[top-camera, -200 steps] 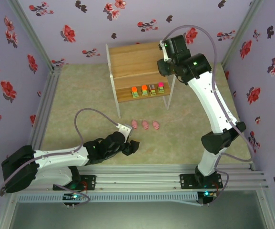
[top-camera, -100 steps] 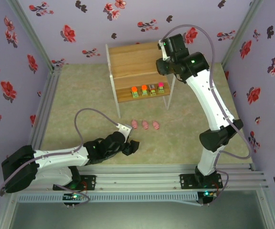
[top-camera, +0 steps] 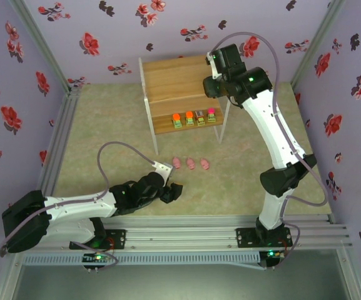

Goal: Place and organize the plastic toys onto the shelf

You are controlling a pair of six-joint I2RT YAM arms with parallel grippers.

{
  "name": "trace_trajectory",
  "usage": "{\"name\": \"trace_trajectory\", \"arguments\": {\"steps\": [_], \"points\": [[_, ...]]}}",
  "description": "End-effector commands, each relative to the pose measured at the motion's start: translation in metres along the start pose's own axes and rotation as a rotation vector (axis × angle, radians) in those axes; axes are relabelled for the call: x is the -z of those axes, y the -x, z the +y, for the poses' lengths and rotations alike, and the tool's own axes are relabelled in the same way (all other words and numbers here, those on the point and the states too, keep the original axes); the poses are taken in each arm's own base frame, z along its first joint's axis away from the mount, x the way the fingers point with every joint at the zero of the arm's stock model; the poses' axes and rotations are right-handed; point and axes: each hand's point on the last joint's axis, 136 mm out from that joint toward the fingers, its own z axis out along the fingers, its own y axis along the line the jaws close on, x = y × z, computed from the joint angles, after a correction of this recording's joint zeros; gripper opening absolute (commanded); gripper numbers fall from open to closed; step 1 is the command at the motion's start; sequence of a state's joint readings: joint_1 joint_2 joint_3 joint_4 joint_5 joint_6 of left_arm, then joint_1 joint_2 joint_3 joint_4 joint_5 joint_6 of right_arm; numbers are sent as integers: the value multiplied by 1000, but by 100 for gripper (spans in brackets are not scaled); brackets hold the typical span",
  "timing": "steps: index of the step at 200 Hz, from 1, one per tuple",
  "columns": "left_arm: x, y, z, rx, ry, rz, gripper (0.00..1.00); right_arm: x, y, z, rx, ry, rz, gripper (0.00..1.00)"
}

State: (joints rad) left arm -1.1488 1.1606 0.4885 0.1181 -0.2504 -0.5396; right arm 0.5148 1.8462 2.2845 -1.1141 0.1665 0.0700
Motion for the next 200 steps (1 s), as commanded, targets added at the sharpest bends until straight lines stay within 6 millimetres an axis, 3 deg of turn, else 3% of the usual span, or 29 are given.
{"name": "trace_trajectory", "arguments": {"steps": [1,99,200], "points": [[-1,-2,7,11,24,0,64,3,4,-2,6,8,-5,39],[-1,-2,8,12,24,-1,64,12,6,-3,3,14,-21,43],[-2,-1,7,11,25,-1,64,37,8,-4,-14,18,-64,46]]}}
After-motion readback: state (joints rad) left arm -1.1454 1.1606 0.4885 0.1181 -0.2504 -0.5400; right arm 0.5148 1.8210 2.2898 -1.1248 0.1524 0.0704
